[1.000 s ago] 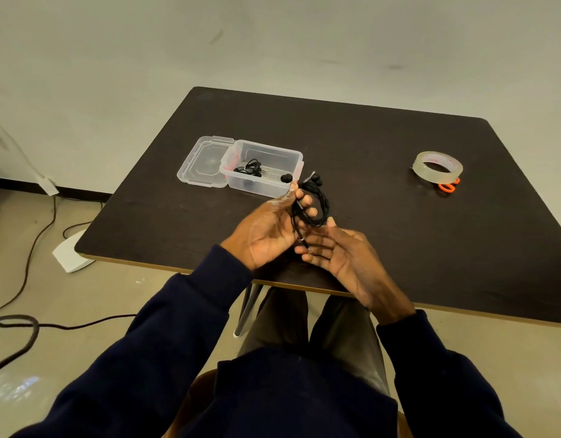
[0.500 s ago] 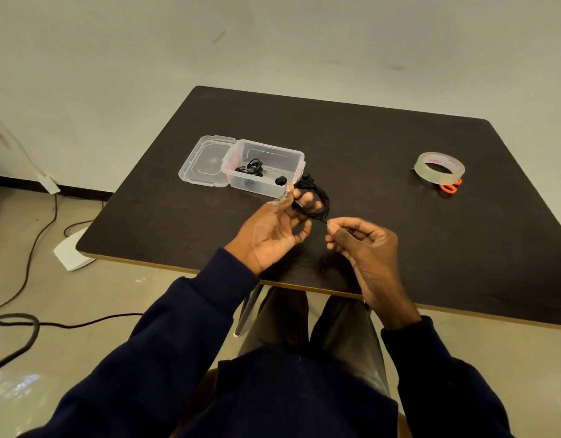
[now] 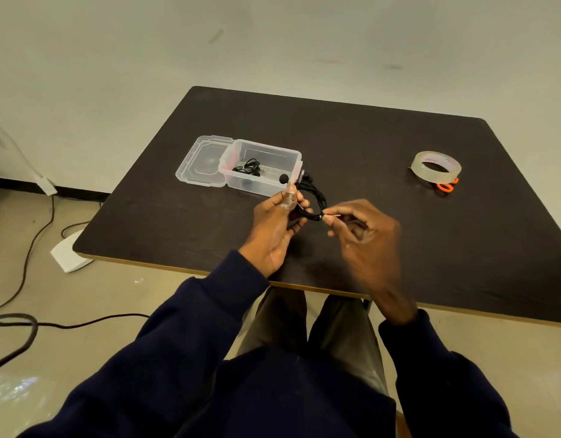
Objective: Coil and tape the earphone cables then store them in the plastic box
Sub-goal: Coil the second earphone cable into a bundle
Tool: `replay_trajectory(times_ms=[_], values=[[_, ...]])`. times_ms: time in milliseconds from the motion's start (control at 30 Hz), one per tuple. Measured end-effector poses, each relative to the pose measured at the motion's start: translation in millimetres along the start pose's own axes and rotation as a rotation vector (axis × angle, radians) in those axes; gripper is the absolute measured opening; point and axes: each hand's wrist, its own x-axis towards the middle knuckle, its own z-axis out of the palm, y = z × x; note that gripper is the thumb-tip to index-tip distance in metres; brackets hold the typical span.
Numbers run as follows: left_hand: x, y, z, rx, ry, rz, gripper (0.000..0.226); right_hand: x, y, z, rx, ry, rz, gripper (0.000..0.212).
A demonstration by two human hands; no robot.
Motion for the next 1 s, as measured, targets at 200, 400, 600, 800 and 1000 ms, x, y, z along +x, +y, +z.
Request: replay_trajectory(times_ms=[200, 400, 600, 800, 1000], values=[[-5, -3, 1, 0.113, -0.081, 0.031, 0.026, 27, -8, 4, -0.088, -0.012, 0.069, 0.027], [-1, -2, -5, 0.035, -0.077, -0.053, 0.025, 28, -5, 8, -0.370, -0.080, -0.047, 0.028], [3, -1, -6, -0.133, -0.045, -0.187, 0.025, 17, 1, 2, -0.504, -0.227, -0.182, 0.024], [2, 1, -3, -0.215, -0.059, -0.255, 0.029, 4, 5, -4, -0.493, -0.198, -0.270, 0.044], [-2, 9, 1, -0.240, -0.109, -0.262, 0.029, 0, 10, 7, -0.488, 0.013, -0.364, 0.035]])
